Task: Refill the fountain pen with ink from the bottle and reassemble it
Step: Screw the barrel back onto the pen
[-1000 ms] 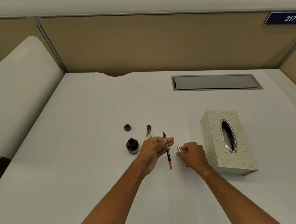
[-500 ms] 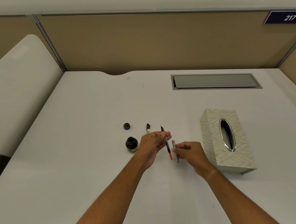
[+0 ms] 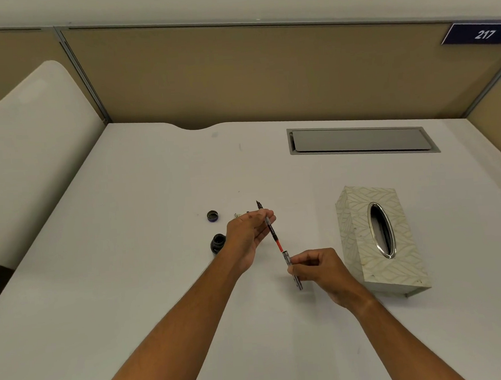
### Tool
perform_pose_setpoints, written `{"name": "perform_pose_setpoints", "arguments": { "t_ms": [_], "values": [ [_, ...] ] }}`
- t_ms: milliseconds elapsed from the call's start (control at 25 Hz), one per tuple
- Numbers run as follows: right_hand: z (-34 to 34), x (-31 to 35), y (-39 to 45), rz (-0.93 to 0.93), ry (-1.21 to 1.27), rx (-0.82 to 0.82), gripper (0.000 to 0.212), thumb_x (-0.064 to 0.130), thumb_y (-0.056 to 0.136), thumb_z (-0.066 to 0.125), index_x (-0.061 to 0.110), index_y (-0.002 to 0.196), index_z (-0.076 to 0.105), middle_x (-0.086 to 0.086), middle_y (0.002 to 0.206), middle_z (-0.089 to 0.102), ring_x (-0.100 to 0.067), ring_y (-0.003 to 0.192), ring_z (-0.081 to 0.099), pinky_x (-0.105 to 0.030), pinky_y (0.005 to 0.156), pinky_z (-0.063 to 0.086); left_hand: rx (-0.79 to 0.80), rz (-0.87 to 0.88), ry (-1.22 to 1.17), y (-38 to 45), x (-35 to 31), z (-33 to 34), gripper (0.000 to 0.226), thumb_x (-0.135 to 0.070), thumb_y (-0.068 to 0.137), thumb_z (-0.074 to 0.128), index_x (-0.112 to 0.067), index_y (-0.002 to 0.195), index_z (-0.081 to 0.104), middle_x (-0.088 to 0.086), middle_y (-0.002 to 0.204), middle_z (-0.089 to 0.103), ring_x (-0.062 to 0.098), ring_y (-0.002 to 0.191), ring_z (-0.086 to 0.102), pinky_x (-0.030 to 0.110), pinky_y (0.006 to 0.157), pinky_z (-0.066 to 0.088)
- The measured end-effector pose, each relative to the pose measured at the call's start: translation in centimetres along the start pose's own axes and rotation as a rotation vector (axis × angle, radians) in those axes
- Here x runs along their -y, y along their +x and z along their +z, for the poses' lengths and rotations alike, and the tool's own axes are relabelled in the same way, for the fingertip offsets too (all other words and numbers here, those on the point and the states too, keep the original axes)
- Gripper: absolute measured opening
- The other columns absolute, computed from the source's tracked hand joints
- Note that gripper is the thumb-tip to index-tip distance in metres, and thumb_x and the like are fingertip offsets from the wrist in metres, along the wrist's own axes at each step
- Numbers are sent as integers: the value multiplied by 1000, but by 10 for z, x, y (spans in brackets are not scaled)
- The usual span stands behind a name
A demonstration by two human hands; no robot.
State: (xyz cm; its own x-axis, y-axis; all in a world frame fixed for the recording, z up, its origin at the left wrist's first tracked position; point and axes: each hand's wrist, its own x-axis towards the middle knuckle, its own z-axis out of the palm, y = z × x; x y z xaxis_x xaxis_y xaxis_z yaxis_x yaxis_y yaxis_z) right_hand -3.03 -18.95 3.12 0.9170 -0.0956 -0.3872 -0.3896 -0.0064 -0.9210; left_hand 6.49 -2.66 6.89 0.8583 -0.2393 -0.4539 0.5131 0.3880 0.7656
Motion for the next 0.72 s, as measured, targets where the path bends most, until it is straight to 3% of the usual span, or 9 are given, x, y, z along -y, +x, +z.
{"name": "perform_pose_setpoints", "arguments": {
  "t_ms": [720],
  "values": [
    [4, 8, 3, -44, -7, 13, 11, 1, 76, 77, 5, 86, 78, -8, 77, 75, -18, 72, 70, -24, 65, 55, -30, 8, 18, -3, 16, 1, 16, -7, 93, 56, 1, 101, 67, 11, 100, 71, 18, 94, 69, 20, 70, 56]
  ]
}}
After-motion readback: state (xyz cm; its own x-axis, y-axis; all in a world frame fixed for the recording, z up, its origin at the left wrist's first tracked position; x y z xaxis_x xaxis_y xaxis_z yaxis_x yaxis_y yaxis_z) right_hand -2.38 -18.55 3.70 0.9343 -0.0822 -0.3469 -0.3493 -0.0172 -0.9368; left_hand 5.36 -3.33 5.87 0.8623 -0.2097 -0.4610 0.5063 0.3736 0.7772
